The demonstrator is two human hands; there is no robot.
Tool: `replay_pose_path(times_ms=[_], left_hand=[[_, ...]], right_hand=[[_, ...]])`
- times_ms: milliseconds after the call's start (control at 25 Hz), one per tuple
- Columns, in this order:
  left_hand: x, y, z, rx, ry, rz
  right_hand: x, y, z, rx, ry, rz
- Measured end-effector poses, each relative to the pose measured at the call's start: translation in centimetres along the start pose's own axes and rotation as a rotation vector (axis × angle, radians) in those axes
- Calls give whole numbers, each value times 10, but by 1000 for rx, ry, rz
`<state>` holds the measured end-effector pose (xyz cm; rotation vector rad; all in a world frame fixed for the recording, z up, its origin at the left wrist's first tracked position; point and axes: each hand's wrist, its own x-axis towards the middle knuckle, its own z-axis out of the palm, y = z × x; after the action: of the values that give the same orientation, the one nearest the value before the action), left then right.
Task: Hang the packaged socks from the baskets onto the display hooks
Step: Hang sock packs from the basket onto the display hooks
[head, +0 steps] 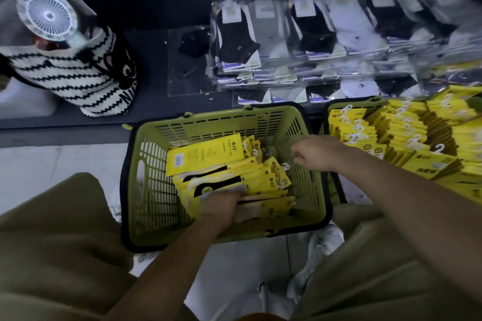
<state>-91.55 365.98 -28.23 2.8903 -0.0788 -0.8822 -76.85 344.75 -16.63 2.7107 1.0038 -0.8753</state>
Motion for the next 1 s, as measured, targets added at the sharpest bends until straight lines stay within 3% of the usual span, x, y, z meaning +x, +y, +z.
replay_pose_path(times_ms=[160, 320, 400, 520, 600, 680, 800, 1000], left_hand=[[-3, -42, -27, -349, -22, -48], [-9, -68, -73, -797, 114, -46], [-17, -75, -95, -981, 161, -47], [-34, -86, -116, -1206, 216, -26], [-42, -92, -127, -1326, 264, 16], [-50, -99, -142, -1492, 317, 85], [-61, -119, -177, -1710, 399, 150], [-76, -140, -214, -1784, 227, 293]], right_hand=[[1, -4, -10, 77, -97, 59], [14, -21, -38, 130, -327, 187], [24, -37, -53, 259, -325, 194], [40, -77, -72, 791, -19, 65], [49, -108, -86, 956, 273, 24], [52, -137, -99, 1077, 456, -2], [47, -165, -114, 1212, 526, -23], [33, -191, -135, 1356, 605, -8]])
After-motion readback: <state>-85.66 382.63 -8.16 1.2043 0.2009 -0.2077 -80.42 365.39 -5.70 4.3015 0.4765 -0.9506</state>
